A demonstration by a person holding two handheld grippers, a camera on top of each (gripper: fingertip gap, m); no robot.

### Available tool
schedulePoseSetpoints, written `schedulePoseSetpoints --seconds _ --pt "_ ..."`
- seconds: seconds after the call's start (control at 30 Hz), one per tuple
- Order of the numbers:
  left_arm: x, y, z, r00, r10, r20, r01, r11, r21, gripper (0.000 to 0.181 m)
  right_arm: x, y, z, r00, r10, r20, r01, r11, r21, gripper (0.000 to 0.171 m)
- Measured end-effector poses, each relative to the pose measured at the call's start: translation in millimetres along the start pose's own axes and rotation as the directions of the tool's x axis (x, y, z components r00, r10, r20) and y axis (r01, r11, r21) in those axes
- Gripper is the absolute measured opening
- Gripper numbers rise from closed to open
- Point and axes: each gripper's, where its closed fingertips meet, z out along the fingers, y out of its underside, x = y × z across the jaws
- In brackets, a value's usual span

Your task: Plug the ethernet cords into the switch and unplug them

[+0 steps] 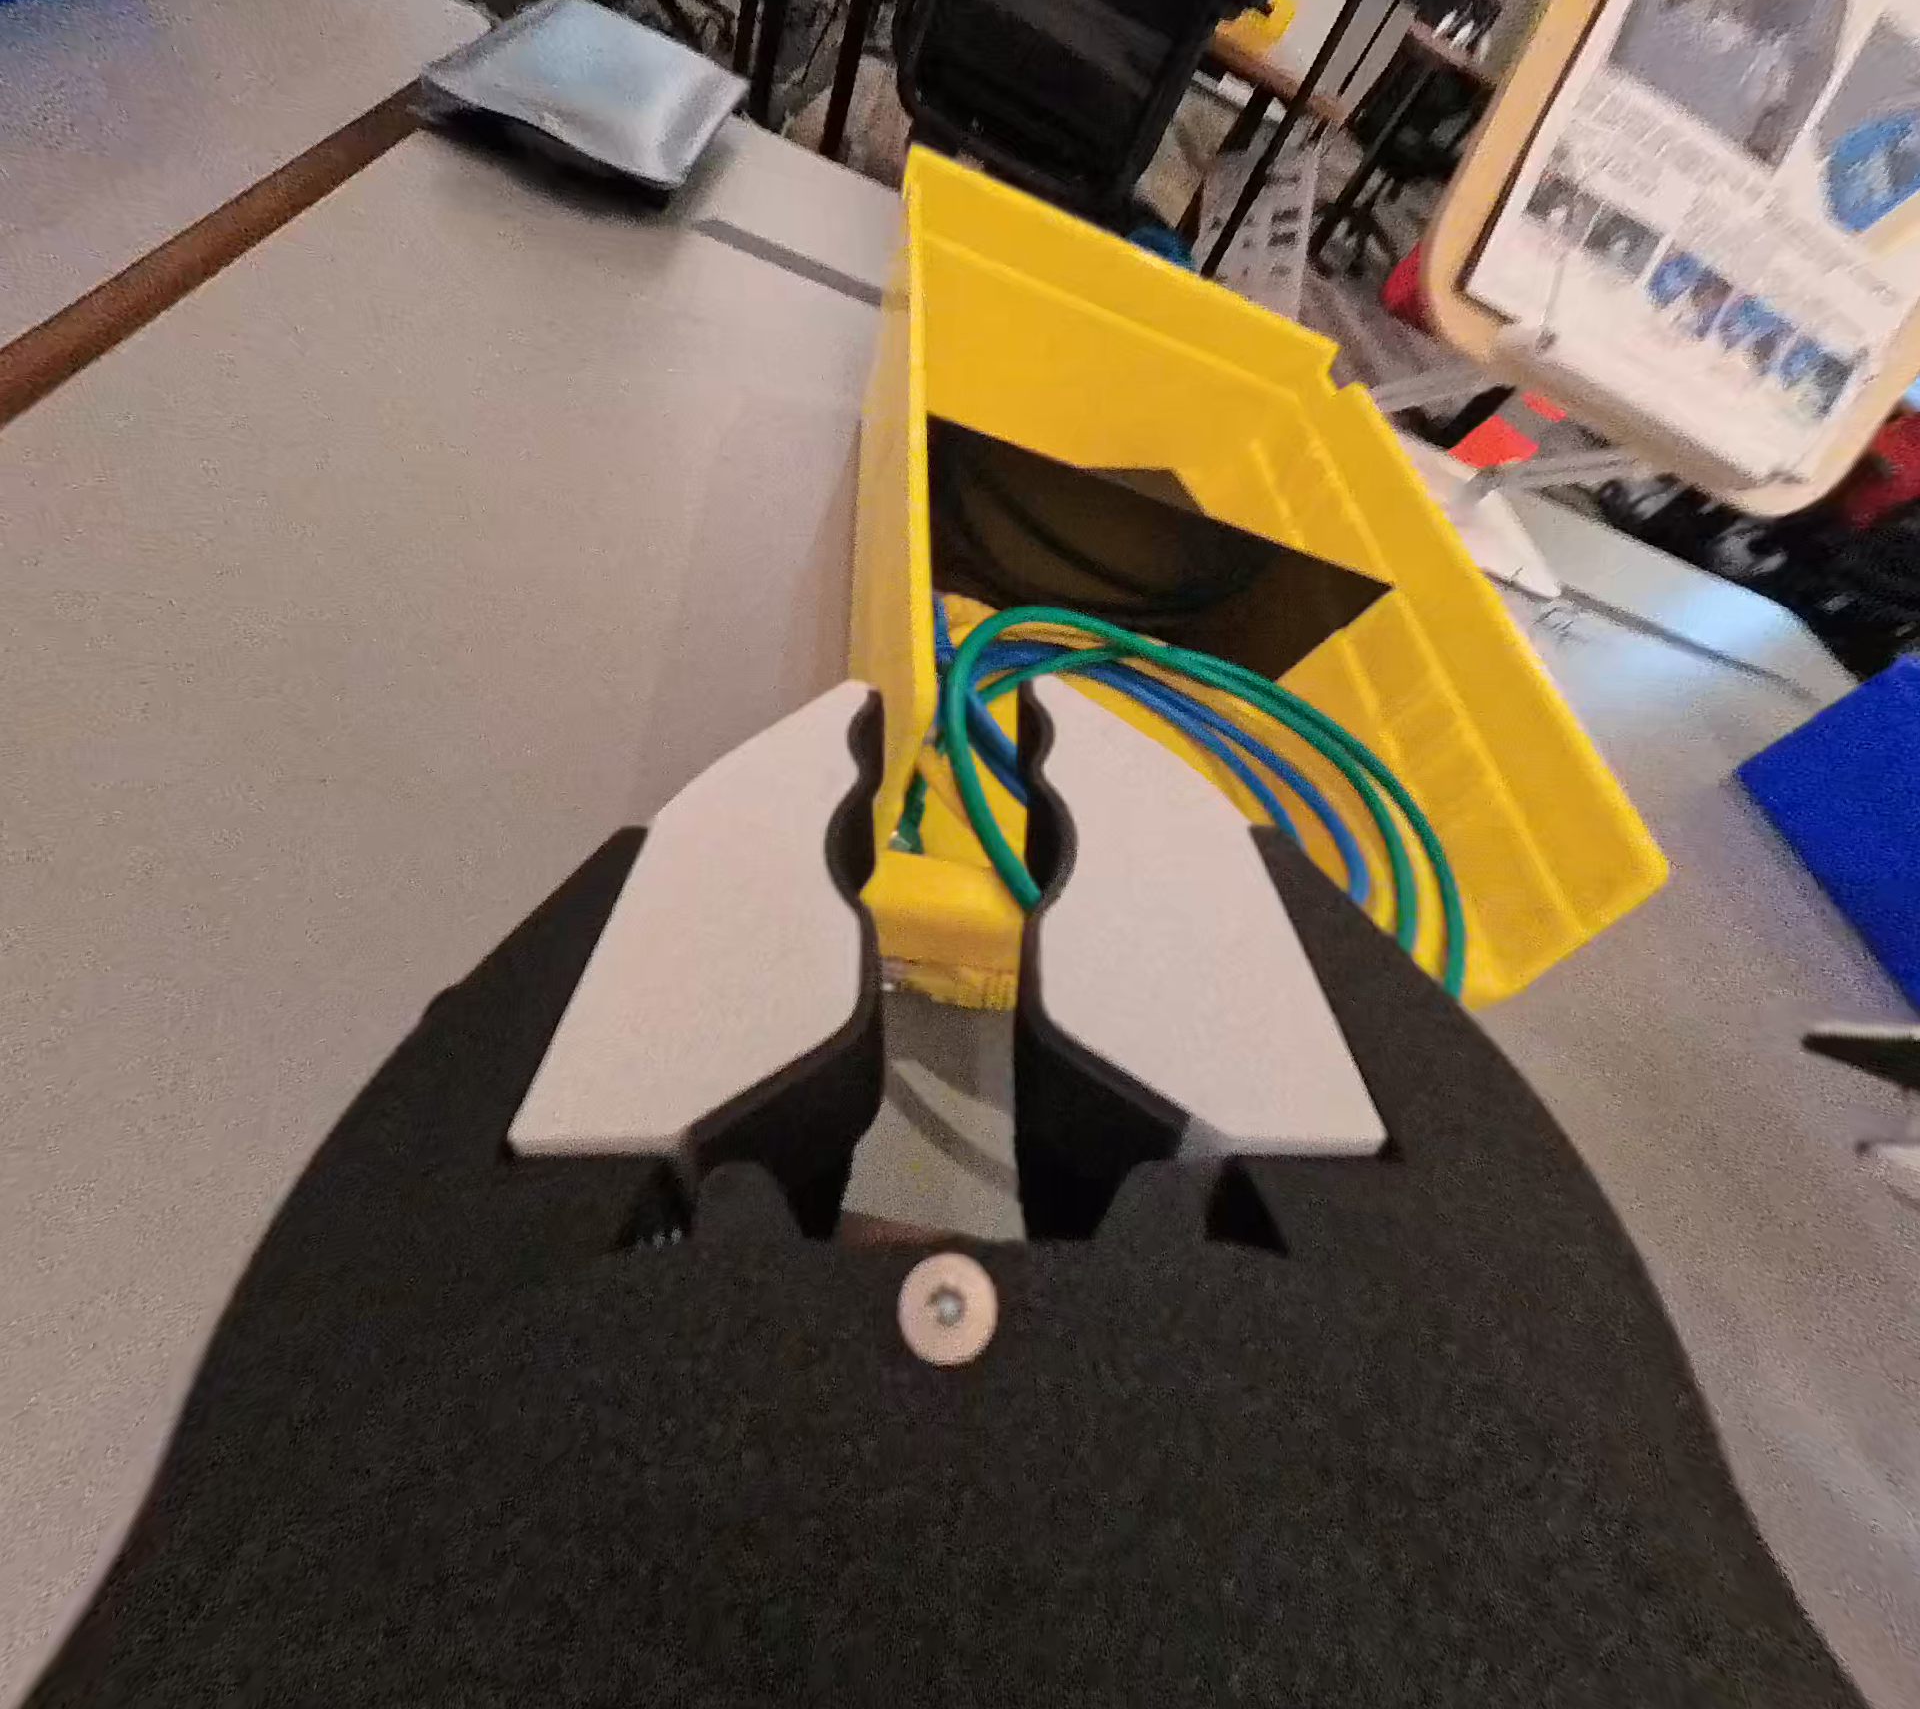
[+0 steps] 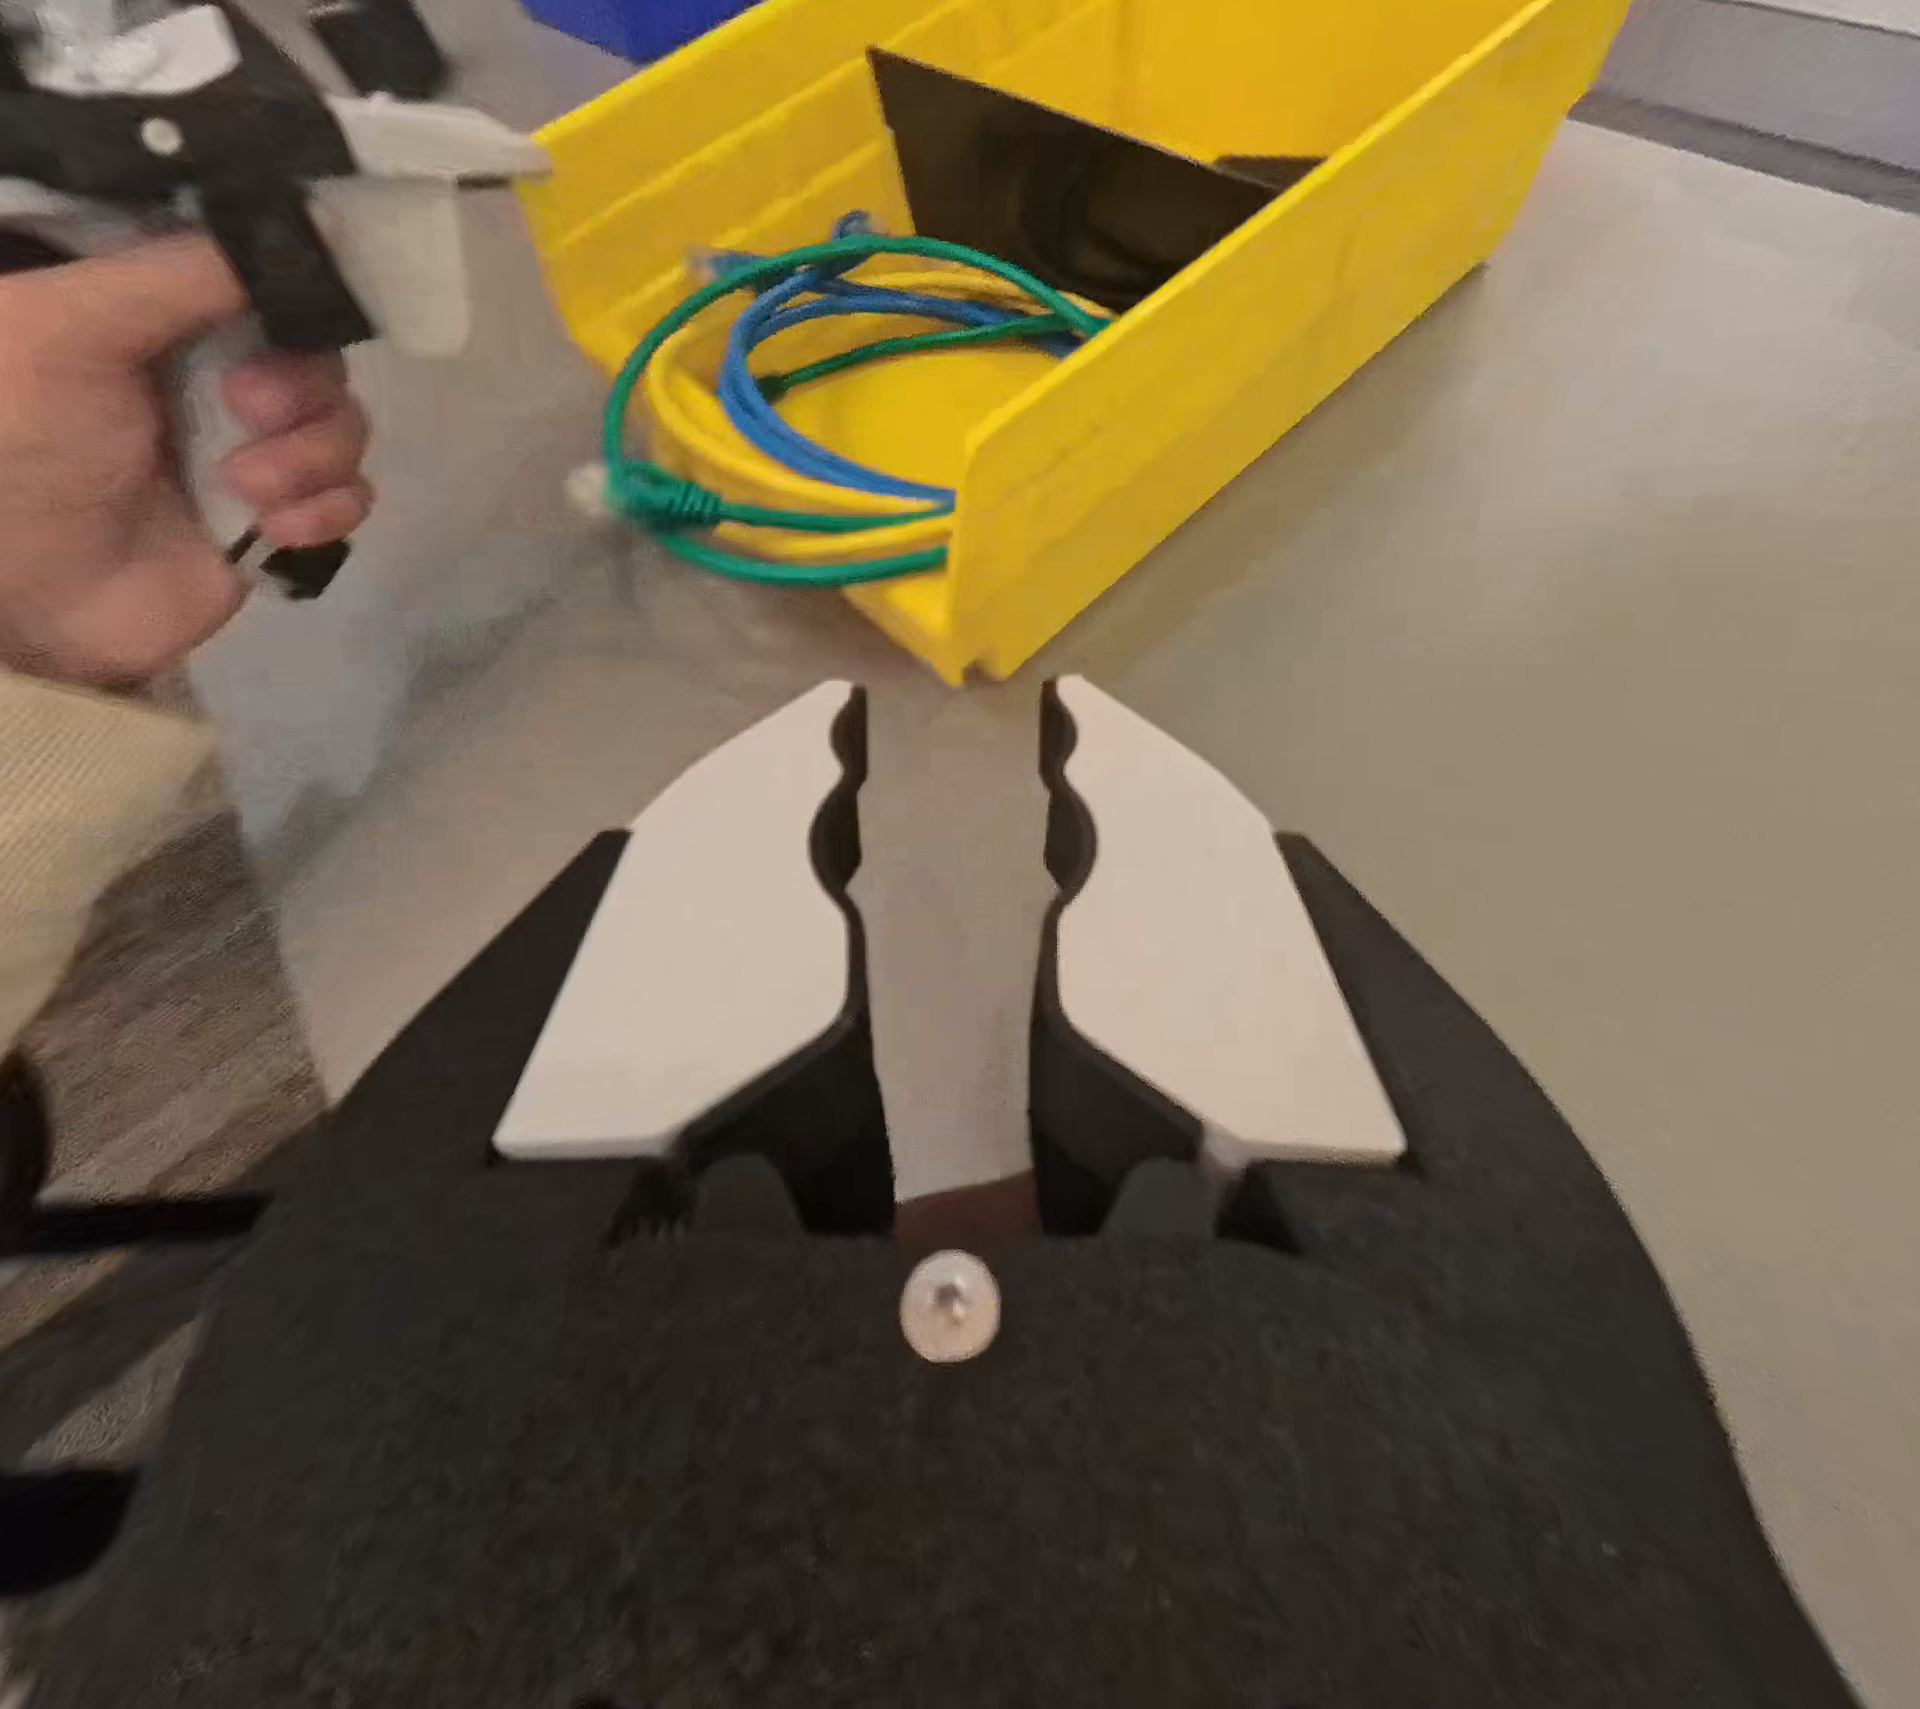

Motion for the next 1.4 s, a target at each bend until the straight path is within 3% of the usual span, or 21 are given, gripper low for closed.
schedulePoseSetpoints --seconds 0.07,0.13,0.33,0.53,0.7,0.9,1.1,1.4 --pt "8 -6 -15 0.999 -0.044 -0.032 0.045 0.997 0.059 0.024 4 19 -44 0.993 0.004 0.121 -0.005 1.0 0.006 0.04" --pt "16 -3 -25 0.999 -0.041 -0.028 0.043 0.996 0.072 0.025 29 44 -90 0.992 0.032 0.125 -0.037 0.998 0.042 0.043" --pt "91 41 -30 0.99 0.102 -0.099 -0.103 0.995 -0.006 0.029 120 92 -221 0.991 0.036 -0.126 -0.005 0.972 0.233 0.042" --pt "187 104 -46 0.946 0.171 -0.275 -0.206 0.973 -0.103 0.031 184 100 -285 0.943 0.177 -0.283 -0.08 0.944 0.321 0.038" --pt "193 115 -42 0.924 0.26 -0.282 -0.302 0.946 -0.117 0.032 203 97 -293 0.908 0.127 -0.4 0.006 0.949 0.315 0.039" --pt "186 113 -45 0.943 0.152 -0.296 -0.202 0.968 -0.147 0.033 194 102 -279 0.92 0.139 -0.366 -0.021 0.951 0.307 0.035" --pt "189 117 -45 0.925 0.249 -0.285 -0.296 0.946 -0.134 0.033 190 104 -276 0.92 0.127 -0.37 -0.013 0.955 0.295 0.034" --pt "190 126 -38 0.935 0.116 -0.335 -0.197 0.956 -0.217 0.034 199 110 -273 0.918 0.179 -0.354 -0.078 0.957 0.28 0.033"
